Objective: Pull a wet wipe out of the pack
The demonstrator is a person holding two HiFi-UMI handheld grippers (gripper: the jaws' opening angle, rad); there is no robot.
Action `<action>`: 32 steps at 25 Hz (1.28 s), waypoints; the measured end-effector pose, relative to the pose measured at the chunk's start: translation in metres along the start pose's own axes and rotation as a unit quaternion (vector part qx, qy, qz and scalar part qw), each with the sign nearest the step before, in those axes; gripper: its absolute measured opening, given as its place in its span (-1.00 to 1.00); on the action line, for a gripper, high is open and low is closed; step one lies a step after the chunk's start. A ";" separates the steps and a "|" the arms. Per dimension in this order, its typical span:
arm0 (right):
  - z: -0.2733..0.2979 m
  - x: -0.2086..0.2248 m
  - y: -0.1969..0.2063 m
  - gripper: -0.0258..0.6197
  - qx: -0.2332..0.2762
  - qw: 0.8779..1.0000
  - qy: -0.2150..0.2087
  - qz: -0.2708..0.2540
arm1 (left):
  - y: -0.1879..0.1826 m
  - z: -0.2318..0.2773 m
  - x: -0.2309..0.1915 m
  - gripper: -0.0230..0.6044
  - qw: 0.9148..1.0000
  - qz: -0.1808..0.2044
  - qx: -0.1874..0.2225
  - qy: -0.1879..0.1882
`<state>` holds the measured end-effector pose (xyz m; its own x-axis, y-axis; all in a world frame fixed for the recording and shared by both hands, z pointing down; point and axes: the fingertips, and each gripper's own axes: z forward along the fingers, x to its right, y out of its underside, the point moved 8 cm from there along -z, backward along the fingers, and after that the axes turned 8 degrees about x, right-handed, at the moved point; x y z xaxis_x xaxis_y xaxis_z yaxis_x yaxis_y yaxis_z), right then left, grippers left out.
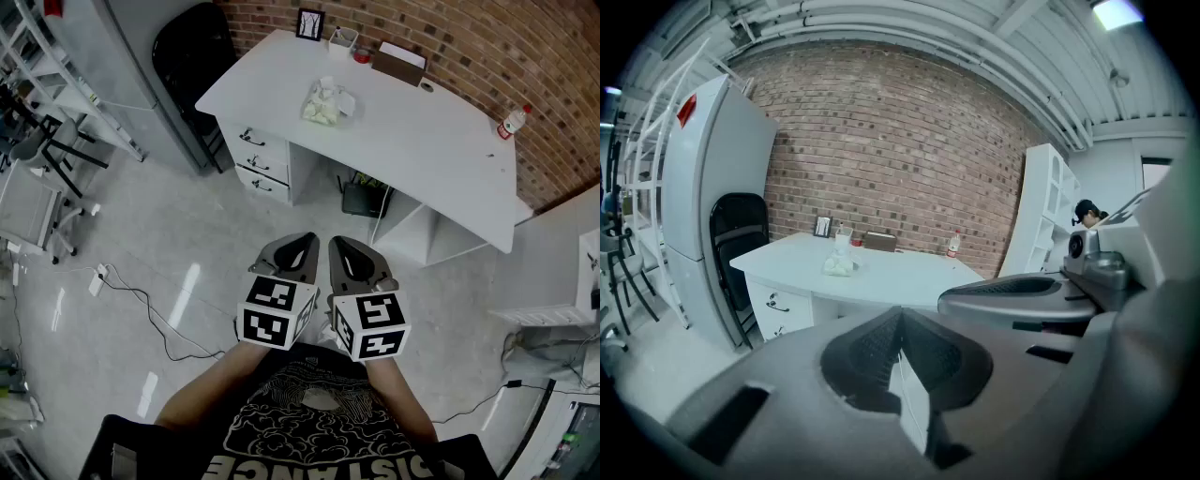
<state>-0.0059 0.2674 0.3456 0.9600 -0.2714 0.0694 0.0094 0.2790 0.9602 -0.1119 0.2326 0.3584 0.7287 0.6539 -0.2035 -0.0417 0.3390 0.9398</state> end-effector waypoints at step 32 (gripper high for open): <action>0.076 0.052 -0.012 -0.86 -0.003 1.000 -0.010 0.018 | -0.020 0.083 -0.037 -0.89 1.000 0.000 -0.010 0.001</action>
<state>0.0228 0.1803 0.3586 0.9539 -0.2794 0.1092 -0.0233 0.2937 0.9556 -0.0813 0.1454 0.3697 0.7274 0.6550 -0.2046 -0.0546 0.3526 0.9342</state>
